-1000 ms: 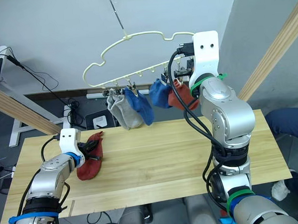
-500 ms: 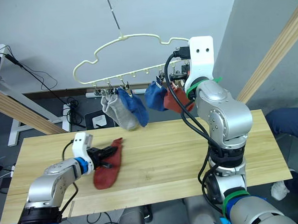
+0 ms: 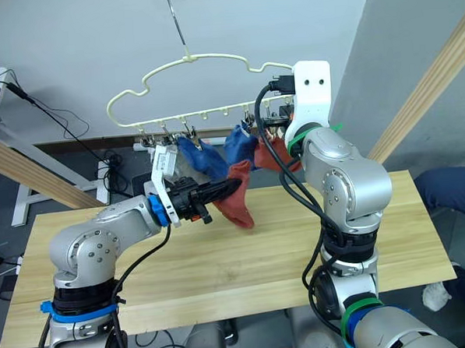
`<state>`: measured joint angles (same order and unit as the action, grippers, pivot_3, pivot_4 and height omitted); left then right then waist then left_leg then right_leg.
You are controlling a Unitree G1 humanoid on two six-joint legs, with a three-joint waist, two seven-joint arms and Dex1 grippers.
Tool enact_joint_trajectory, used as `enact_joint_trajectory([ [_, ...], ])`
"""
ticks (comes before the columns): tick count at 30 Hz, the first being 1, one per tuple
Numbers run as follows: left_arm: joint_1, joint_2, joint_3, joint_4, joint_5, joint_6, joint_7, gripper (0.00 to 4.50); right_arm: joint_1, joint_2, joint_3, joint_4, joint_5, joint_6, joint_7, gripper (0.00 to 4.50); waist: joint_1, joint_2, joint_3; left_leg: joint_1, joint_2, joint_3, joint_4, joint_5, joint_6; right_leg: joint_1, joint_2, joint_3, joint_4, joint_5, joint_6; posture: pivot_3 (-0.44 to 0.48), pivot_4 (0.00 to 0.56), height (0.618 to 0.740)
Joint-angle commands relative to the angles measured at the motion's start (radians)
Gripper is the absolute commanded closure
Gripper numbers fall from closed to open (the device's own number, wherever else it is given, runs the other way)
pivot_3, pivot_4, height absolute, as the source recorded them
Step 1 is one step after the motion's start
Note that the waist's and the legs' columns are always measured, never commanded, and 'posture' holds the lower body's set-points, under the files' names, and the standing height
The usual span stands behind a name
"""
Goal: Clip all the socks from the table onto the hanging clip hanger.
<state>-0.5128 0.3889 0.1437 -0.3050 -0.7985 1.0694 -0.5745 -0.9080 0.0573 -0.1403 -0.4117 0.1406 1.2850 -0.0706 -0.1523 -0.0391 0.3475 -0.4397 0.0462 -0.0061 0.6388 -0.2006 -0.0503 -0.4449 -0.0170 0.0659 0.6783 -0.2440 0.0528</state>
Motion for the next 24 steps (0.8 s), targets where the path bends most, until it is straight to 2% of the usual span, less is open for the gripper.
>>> enact_joint_trajectory([
  [1,-0.065,-0.036,-0.010,-0.026,-0.033,-0.008,0.034,4.46,-0.001,0.010,-0.013,-0.018,0.006,-0.009,-0.008,4.50,0.004,0.000,0.000,-0.001,0.000,-0.001,0.000,0.000,0.000,0.000,0.000,-0.001,0.000,0.000,0.000,-0.218,0.333,0.740],
  [6,-0.114,-0.097,-0.069,0.011,0.006,-0.056,0.059,4.46,-0.004,0.024,-0.020,-0.015,0.009,-0.006,-0.009,4.50,0.008,0.000,0.000,-0.002,-0.001,0.000,0.000,0.000,0.000,0.000,-0.001,0.000,-0.002,0.000,0.000,-0.222,0.333,0.740],
  [11,-0.126,-0.107,-0.117,0.036,0.031,-0.085,0.049,4.46,-0.009,0.031,-0.020,-0.010,0.006,-0.009,-0.009,4.50,0.008,0.000,0.000,-0.004,-0.001,-0.001,0.000,0.000,0.000,-0.002,0.000,-0.001,-0.002,0.000,0.000,-0.227,0.335,0.740],
  [14,-0.112,-0.106,-0.193,0.058,0.091,-0.120,0.031,4.46,-0.024,0.027,-0.021,0.001,0.005,-0.016,-0.008,4.50,0.008,0.000,0.000,-0.004,-0.001,-0.001,0.000,0.000,0.000,-0.002,0.000,-0.001,-0.002,0.000,0.000,-0.236,0.335,0.740],
  [24,-0.125,-0.156,-0.226,0.164,0.236,-0.266,0.075,4.46,-0.037,0.031,-0.023,0.004,0.006,-0.016,-0.009,4.50,0.009,0.000,0.000,-0.010,-0.001,-0.002,0.001,0.000,0.000,-0.007,-0.001,-0.001,-0.001,0.000,0.000,-0.242,0.332,0.740],
])
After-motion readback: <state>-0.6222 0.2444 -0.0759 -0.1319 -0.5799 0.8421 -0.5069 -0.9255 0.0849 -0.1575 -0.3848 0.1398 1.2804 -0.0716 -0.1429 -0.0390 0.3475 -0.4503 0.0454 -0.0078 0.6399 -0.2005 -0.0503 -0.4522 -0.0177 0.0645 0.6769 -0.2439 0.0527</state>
